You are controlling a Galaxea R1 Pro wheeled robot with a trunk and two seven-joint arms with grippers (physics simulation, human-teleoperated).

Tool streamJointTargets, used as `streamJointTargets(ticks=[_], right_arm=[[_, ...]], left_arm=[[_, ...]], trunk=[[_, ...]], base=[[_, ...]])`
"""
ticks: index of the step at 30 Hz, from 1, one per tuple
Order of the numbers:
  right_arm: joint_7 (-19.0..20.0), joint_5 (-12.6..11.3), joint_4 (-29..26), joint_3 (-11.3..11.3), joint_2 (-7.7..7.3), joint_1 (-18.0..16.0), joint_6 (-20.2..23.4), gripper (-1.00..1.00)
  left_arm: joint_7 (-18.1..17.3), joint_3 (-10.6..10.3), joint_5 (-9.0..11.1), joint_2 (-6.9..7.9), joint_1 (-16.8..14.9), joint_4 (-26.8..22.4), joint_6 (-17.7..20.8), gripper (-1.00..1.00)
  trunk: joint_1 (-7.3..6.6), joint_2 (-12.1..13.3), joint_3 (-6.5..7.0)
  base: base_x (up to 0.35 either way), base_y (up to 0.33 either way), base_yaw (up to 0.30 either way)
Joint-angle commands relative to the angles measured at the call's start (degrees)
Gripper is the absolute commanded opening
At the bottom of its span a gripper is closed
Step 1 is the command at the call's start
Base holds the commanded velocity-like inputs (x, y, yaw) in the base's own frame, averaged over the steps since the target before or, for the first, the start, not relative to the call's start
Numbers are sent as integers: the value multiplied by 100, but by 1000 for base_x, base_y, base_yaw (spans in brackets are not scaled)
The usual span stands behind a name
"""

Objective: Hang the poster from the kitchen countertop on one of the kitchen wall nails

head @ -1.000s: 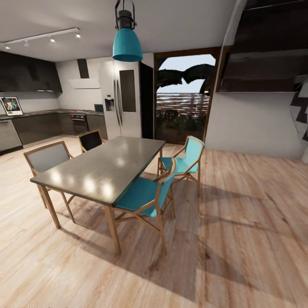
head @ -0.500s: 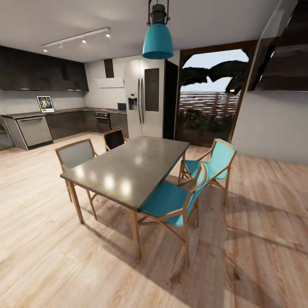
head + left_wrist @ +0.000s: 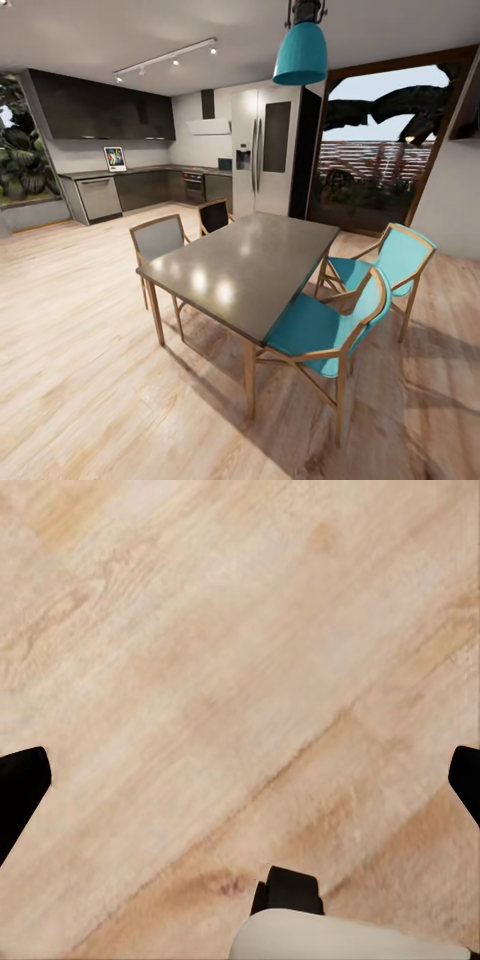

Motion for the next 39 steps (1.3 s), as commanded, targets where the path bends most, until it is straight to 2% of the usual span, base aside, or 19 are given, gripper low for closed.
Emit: streamJointTargets(ticks=[1, 11, 17, 33, 39], right_arm=[[-46, 57, 4, 14, -1, -3, -8, 100], [-52, 57, 4, 14, -1, -3, -9, 100], [-43, 57, 8, 14, 0, -3, 0, 100], [-13, 58, 32, 25, -7, -3, 6, 100], [-31, 48, 31, 23, -2, -3, -1, 100]], left_arm=[[3, 1, -3, -1, 1, -3, -12, 100], [3, 1, -3, -1, 1, -3, -12, 100], [3, 1, -3, -1, 1, -3, -12, 100], [3, 1, -3, -1, 1, -3, -12, 100], [3, 1, -3, -1, 1, -3, -12, 100]], trunk=[[3, -3, -8], [3, -3, -48], [3, -3, -75], [3, -3, -88], [3, -3, -104]], base=[[213, 241, 273], [187, 257, 271], [115, 96, 239], [245, 208, 34], [230, 284, 166]])
